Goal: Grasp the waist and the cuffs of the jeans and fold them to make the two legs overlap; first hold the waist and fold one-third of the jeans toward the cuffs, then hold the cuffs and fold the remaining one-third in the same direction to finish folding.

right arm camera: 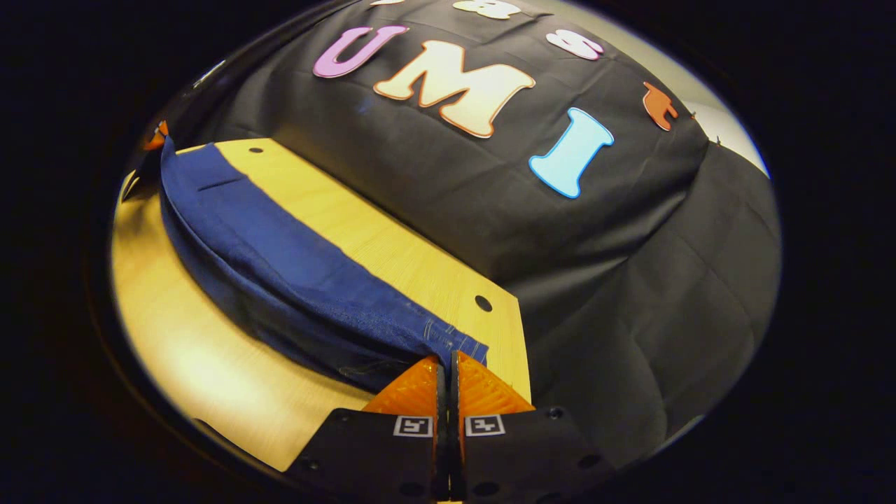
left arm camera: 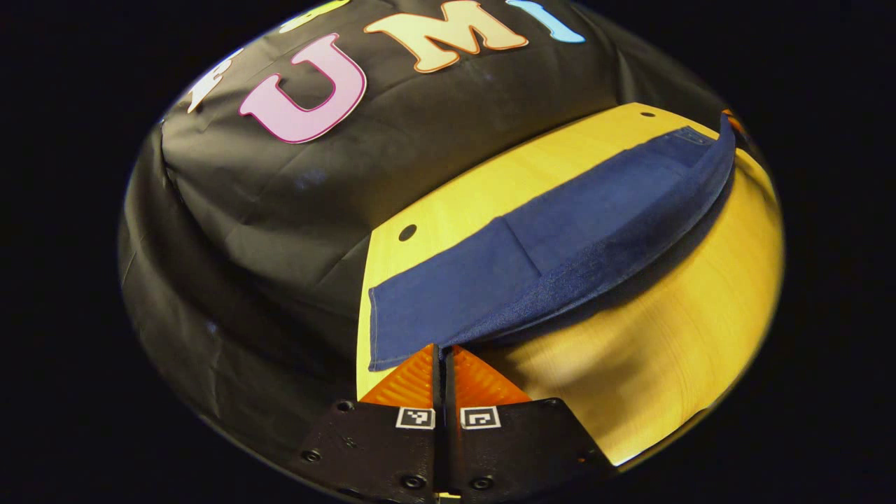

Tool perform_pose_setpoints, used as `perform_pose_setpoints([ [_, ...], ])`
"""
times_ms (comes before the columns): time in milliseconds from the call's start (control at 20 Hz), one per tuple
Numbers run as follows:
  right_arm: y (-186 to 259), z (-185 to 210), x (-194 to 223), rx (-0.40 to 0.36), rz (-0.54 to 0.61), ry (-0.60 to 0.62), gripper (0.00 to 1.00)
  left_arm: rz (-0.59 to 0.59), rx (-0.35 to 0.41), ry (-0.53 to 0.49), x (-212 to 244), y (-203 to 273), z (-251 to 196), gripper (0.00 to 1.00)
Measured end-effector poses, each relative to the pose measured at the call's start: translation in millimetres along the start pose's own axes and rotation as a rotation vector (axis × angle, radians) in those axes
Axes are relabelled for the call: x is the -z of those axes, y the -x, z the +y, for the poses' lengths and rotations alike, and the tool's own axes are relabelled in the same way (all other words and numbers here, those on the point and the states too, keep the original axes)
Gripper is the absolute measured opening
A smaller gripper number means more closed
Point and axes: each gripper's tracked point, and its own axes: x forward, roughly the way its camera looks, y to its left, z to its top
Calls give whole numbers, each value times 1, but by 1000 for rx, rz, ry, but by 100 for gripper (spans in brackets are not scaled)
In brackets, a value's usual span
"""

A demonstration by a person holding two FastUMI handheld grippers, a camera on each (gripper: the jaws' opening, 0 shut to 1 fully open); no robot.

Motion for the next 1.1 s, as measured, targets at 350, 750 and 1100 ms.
perform_pose_setpoints([
  [350,-78,2,-23,43,3,-175,2,12,1,90,-49,-75,11,0],
  [750,-186,49,16,-24,156,-304,2,120,29,130,-43,-160,-14,0],
  [1100,-187,31,24,8,165,-312,37,108,23,155,-44,-168,-20,0],
])
